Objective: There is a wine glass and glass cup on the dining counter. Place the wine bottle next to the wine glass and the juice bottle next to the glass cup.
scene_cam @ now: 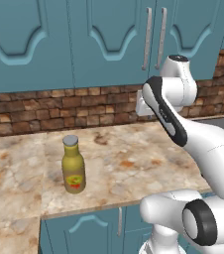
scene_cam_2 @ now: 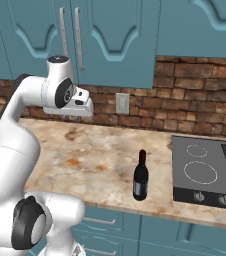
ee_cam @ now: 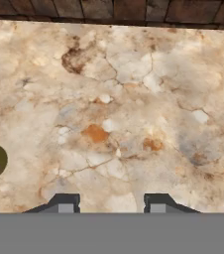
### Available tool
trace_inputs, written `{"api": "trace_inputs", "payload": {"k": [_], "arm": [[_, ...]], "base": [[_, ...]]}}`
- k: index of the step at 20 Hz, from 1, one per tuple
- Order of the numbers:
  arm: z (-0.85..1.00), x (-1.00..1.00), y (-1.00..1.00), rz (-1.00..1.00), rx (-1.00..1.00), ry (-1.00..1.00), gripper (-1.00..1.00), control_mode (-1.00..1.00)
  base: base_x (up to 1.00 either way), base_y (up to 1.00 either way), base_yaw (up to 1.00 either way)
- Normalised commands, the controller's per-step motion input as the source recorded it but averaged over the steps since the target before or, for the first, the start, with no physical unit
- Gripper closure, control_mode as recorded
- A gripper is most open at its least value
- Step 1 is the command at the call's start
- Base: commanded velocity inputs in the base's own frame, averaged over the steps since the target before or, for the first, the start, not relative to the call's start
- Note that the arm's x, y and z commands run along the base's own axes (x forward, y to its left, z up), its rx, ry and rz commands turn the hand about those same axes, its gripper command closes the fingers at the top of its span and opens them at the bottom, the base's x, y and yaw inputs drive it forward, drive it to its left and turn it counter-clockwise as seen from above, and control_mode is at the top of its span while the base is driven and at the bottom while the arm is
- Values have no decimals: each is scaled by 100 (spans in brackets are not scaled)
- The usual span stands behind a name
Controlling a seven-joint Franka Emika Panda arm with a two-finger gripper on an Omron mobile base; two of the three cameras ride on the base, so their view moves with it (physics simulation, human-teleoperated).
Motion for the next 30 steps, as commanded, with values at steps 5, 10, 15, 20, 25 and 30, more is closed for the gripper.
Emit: {"api": "trace_inputs", "payload": {"k": [5, 10, 15, 20, 25, 30], "arm": [[-2, -1, 16, 0, 0, 0, -100, -100], [-1, 0, 44, 0, 0, 0, -100, -100], [0, 0, 53, 0, 0, 1, -100, -100], [3, -1, 50, 0, -1, 0, -100, -100], [3, -6, 41, 3, -1, 0, -100, -100], [3, -6, 32, 8, 0, 0, -100, -100]], "base": [[0, 0, 0], [0, 0, 0], [0, 0, 0], [0, 0, 0], [0, 0, 0], [0, 0, 0]]}}
